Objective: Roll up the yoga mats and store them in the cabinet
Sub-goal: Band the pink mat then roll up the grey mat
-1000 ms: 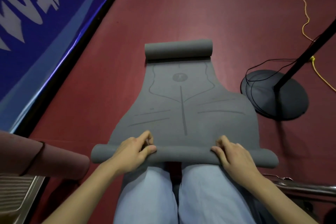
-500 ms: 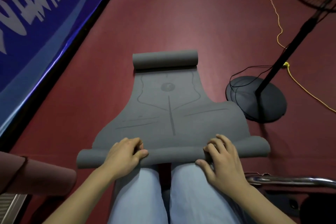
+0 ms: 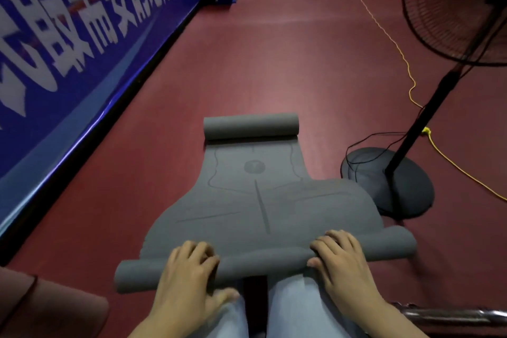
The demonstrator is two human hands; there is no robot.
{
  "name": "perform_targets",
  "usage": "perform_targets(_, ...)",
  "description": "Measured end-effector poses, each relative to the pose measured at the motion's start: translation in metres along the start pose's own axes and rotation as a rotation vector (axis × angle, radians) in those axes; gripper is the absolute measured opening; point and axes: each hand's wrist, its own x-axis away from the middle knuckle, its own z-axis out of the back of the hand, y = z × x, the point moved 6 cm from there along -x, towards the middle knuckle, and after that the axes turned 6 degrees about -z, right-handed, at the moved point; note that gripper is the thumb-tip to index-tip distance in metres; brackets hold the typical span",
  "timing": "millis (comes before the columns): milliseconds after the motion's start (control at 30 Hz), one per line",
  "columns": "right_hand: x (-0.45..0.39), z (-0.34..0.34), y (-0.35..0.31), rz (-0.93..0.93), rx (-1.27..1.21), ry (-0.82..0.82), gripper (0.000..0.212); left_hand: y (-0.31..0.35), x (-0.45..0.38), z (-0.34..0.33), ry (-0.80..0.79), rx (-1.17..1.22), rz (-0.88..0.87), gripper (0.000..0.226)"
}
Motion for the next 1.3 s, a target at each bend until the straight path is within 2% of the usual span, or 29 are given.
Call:
perform_targets(100, -0.014, -0.011, 0.006, -0.039, -0.027, -0.042, 0.023, -0.006, -0.007, -0.015, 0.005, 0.003, 0.037, 0.06)
perform_targets(200, -0.026, -0.023, 0.009, -0.071, -0.018, -0.185, 0.03, -0.024, -0.01, -0.027, -0.034, 0.084, 0.076, 0.053)
perform_targets(300, -0.04, -0.035, 0.011, -0.119, -0.058, -0.378, 0.039, -0.045, -0.024, -0.034, -0.189, 0.163, 0.083, 0.069)
perform_targets(367, -0.048, -0.041, 0.011, -0.143, -0.096, -0.427, 0.039, -0.06, -0.037, -0.034, -0.32, 0.197, 0.119, 0.081)
perform_targets(433, -0.058, -0.038, 0.007, -0.134, -0.092, -0.374, 0.04, -0.069, -0.047, -0.034, -0.396, 0.271, 0.194, 0.085)
perform_targets(533, -0.071, -0.026, -0.003, -0.054, 0.017, -0.25, 0.04, -0.073, -0.052, -0.038, -0.396, 0.362, 0.275, 0.071)
perform_targets(667, -0.065, -0.018, -0.014, 0.036, 0.089, -0.193, 0.05, -0.074, -0.051, -0.048, -0.416, 0.311, 0.238, 0.073)
perform_targets(767, -0.058, -0.023, -0.01, 0.016, 0.094, -0.14, 0.046, -0.071, -0.052, -0.049, -0.426, 0.292, 0.25, 0.081)
perform_targets(833, -0.058, -0.027, -0.007, -0.001, 0.096, -0.144, 0.045, -0.068, -0.055, -0.046, -0.383, 0.311, 0.257, 0.076)
perform_targets(933, -0.069, -0.03, -0.005, -0.038, 0.08, -0.286, 0.047, -0.074, -0.057, -0.042, -0.309, 0.461, 0.365, 0.043)
perform_targets(967, -0.074, -0.032, -0.004, -0.052, 0.077, -0.359, 0.049, -0.075, -0.059, -0.041, -0.299, 0.482, 0.381, 0.042)
perform_targets(1100, -0.1, -0.041, 0.004, -0.149, 0.041, -0.6, 0.061, -0.069, -0.066, -0.032, -0.211, 0.334, 0.335, 0.047)
perform_targets(1200, -0.118, -0.048, 0.008, -0.217, 0.028, -0.827, 0.063, -0.058, -0.064, -0.025, -0.14, 0.115, 0.208, 0.066)
perform_targets(1300, -0.124, -0.053, 0.007, -0.255, -0.068, -0.894, 0.052, -0.052, -0.05, -0.027, -0.117, 0.038, 0.099, 0.067)
